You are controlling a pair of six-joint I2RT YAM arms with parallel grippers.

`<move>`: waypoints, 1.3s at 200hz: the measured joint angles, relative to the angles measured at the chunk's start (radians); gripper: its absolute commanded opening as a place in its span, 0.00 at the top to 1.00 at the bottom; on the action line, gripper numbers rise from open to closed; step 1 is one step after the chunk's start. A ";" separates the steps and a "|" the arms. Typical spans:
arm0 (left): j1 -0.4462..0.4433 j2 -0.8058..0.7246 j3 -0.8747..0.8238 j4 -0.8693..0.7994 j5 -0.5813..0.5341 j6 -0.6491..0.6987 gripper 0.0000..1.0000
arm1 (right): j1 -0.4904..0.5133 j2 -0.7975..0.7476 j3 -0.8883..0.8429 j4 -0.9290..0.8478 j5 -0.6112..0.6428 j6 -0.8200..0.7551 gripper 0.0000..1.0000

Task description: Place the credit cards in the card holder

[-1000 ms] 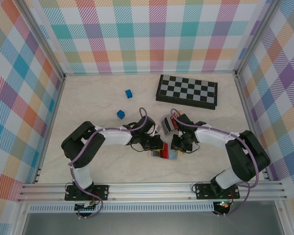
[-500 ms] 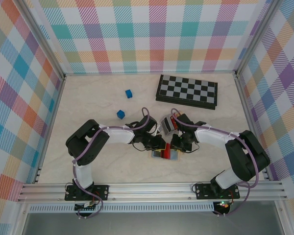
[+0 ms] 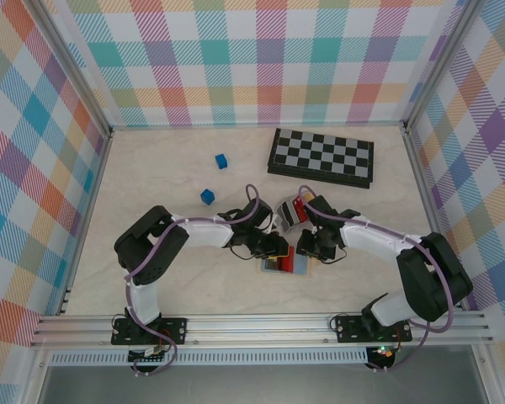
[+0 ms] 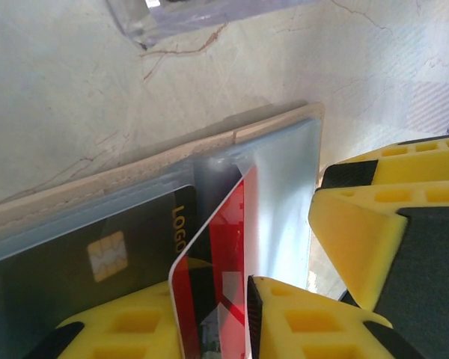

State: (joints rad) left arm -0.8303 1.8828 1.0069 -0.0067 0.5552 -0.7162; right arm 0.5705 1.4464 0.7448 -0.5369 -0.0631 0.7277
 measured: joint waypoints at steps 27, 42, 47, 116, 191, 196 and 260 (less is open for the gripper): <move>-0.001 -0.009 0.000 -0.029 -0.024 0.003 0.74 | 0.000 0.026 -0.003 -0.002 0.000 0.002 0.77; -0.001 -0.016 0.000 -0.048 -0.036 0.008 0.74 | -0.002 0.042 -0.004 0.002 -0.002 0.002 0.80; -0.001 -0.019 0.000 -0.056 -0.043 0.010 0.74 | -0.002 0.042 -0.004 0.002 -0.004 0.001 0.81; -0.001 -0.042 0.006 -0.134 -0.074 0.041 0.93 | -0.007 0.047 -0.004 0.016 -0.024 0.002 0.84; -0.005 -0.031 0.047 -0.129 -0.041 0.024 0.94 | -0.016 0.056 -0.003 0.020 -0.044 0.002 0.84; -0.006 -0.026 0.050 -0.129 -0.041 0.023 0.94 | -0.016 0.056 -0.003 0.020 -0.045 0.003 0.84; -0.023 0.014 0.072 -0.111 -0.042 -0.006 0.89 | -0.018 0.056 -0.003 0.022 -0.050 0.025 0.82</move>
State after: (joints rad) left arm -0.8528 1.8965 1.0786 -0.1181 0.5137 -0.7219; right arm 0.5529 1.5021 0.7414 -0.5152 -0.1127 0.7525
